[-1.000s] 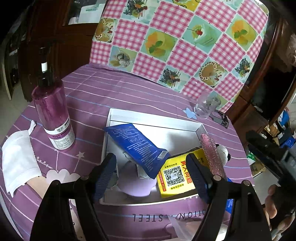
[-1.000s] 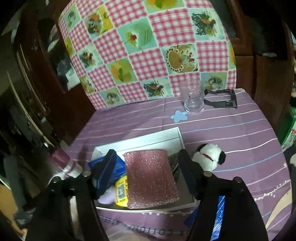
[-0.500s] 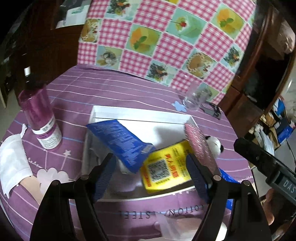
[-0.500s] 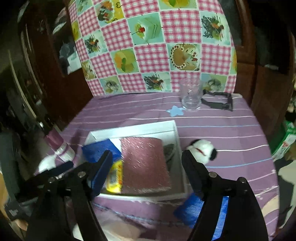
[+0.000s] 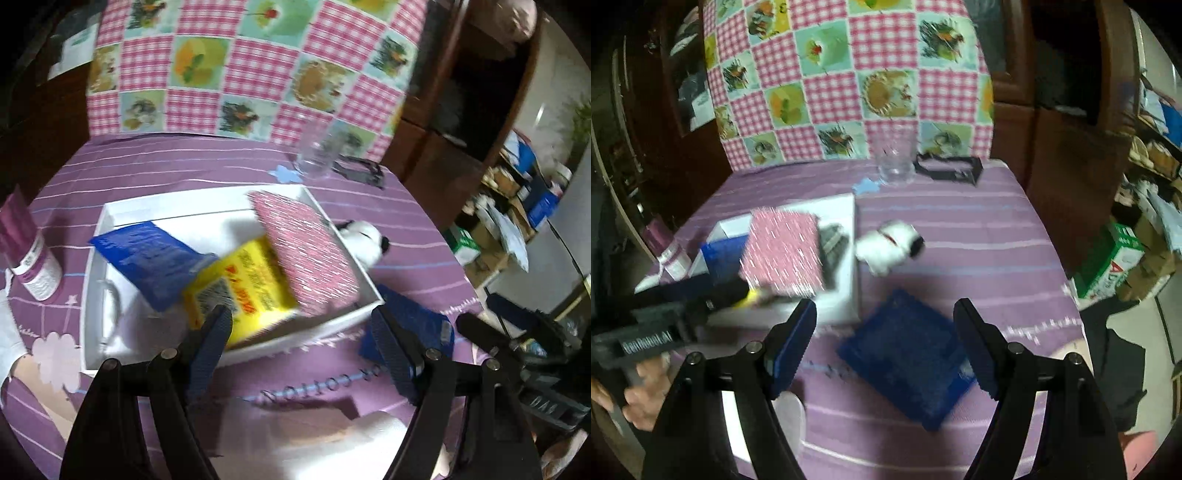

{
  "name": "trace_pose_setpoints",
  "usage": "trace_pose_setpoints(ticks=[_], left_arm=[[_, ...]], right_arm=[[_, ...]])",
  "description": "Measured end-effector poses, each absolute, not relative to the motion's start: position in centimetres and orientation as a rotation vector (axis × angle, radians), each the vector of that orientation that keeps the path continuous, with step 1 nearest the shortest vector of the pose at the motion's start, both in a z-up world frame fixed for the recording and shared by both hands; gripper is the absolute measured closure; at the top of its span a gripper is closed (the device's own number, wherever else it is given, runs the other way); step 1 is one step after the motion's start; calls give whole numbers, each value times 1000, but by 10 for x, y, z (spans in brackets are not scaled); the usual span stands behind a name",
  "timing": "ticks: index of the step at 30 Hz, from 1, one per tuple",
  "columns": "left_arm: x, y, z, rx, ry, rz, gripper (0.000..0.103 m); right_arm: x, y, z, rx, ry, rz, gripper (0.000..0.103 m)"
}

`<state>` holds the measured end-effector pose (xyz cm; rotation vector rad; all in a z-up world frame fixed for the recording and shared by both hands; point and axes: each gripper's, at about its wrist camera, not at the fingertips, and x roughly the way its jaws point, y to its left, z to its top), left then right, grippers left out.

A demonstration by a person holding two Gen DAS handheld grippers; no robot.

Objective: Organize soft objects
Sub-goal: 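Withdraw both tools from the tray toward the remaining blue packet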

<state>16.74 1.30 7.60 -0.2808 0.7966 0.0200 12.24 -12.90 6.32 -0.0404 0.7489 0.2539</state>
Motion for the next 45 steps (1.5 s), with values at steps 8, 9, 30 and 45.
trace_pose_setpoints(ticks=[8, 9, 30, 45], left_arm=[[171, -22, 68, -211, 862, -62, 25], [172, -27, 66, -195, 890, -81, 25], [180, -57, 30, -42, 1043, -106, 25], [179, -53, 31, -47, 1020, -91, 25]], right_arm=[[99, -152, 36, -72, 774, 195, 26], [97, -155, 34, -66, 777, 193, 26], [98, -159, -21, -127, 915, 132, 0], [97, -164, -19, -94, 899, 165, 4]])
